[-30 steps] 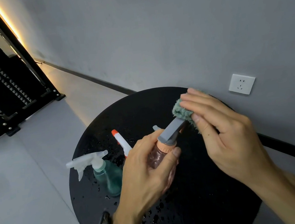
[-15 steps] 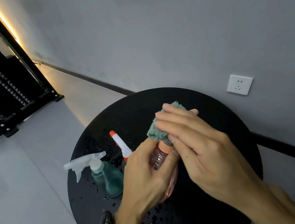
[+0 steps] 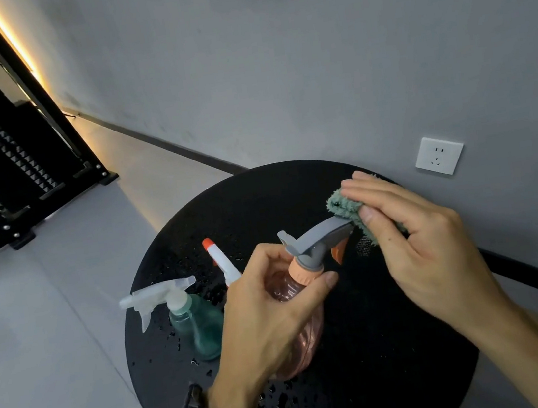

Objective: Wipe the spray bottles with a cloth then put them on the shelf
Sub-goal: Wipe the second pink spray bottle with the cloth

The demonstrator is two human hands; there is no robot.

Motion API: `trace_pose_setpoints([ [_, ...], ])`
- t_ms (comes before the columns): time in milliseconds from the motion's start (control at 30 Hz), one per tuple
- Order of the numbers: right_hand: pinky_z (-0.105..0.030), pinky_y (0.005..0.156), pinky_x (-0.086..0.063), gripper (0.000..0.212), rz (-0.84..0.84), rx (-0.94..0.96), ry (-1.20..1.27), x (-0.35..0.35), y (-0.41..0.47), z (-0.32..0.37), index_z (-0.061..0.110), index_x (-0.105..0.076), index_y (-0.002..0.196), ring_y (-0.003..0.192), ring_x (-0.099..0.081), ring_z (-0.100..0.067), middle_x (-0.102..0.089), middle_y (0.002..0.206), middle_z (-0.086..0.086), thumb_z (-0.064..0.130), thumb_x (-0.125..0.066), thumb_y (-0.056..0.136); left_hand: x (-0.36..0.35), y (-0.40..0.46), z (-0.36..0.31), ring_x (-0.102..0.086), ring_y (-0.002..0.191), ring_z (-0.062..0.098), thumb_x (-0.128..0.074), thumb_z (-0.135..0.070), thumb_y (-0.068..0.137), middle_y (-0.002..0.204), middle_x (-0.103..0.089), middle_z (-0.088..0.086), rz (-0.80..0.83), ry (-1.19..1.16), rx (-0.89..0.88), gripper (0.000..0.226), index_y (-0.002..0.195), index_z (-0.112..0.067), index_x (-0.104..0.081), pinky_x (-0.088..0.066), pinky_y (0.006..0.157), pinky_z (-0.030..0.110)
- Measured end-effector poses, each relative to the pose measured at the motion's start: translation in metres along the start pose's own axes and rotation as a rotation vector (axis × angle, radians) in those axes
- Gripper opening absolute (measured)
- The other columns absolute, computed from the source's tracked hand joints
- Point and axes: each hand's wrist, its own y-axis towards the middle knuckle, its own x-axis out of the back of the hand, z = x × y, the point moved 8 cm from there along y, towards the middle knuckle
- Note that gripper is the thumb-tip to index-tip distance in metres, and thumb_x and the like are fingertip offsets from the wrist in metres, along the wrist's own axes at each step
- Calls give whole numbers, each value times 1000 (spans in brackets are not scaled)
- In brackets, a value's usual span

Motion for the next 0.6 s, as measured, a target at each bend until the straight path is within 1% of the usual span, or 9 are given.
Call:
trace_pose_setpoints([
  [67, -8, 106, -32, 32, -23, -46, 2, 6, 2, -6, 15, -67, 123, 128, -46, 7, -61, 130, 12, 5, -53, 96, 2, -1, -2, -69, 81, 0, -79, -47, 68, 85, -76, -17, -24, -14, -8, 30, 85, -31, -61, -46, 70, 9],
  [133, -4, 104, -31, 32, -45, -98, 36, 10, 2, -12, 18, -67, 122, 126, -46, 12, -60, 127, 19, 5, -53, 97, 6, -1, -3, -69, 82, 0, -78, -47, 69, 85, -75, -18, -45, -32, -7, 28, 85, -29, -65, -47, 71, 10],
  [233, -3, 102, -32, 32, -59, -149, 96, 11, 1, -14, 21, -66, 123, 124, -47, 13, -59, 126, 21, 6, -53, 97, 5, 0, -2, -71, 91, 4, -75, -51, 76, 93, -76, -15, -12, -48, -11, 27, 94, -31, -71, -52, 78, 17],
  [333, -4, 101, -34, 33, -66, -181, 176, 9, 0, -11, 25, -66, 121, 123, -49, 12, -60, 126, 20, 7, -53, 97, 4, 1, 0, -69, 98, 5, -70, -59, 84, 102, -74, -15, 4, -59, -11, 32, 105, -36, -71, -51, 83, 19],
  [367, -3, 100, -34, 33, -70, -194, 209, 9, 0, -10, 26, -66, 121, 122, -49, 12, -61, 126, 21, 8, -53, 98, 4, 1, 1, -67, 101, 6, -65, -61, 86, 105, -72, -14, 5, -55, -22, 33, 107, -37, -71, -52, 87, 24],
  [433, -3, 99, -35, 32, -76, -221, 278, 9, 0, -7, 29, -66, 119, 121, -50, 12, -62, 124, 21, 9, -53, 98, 1, 2, 2, -65, 102, 13, -56, -61, 88, 105, -66, -10, 21, -49, -42, 36, 108, -34, -69, -53, 90, 38],
  [467, -3, 98, -35, 31, -77, -230, 315, 8, 0, -5, 30, -67, 118, 120, -51, 12, -63, 123, 20, 10, -53, 98, -1, 1, 2, -63, 101, 16, -52, -60, 90, 103, -64, -8, 37, -53, -48, 37, 110, -34, -68, -52, 91, 44],
  [500, -3, 97, -36, 31, -75, -231, 349, 7, -1, -2, 30, -67, 117, 120, -52, 11, -64, 123, 20, 11, -53, 98, -4, 1, 3, -62, 100, 18, -49, -59, 92, 102, -62, -7, 58, -56, -51, 37, 113, -34, -66, -51, 91, 45],
  [600, -4, 95, -38, 29, -32, -197, 410, -1, -2, 11, 27, -67, 118, 119, -54, 9, -66, 122, 19, 12, -53, 97, -12, -2, -1, -63, 103, 16, -43, -58, 96, 106, -65, -8, 116, -62, -56, 37, 121, -38, -61, -50, 92, 40],
])
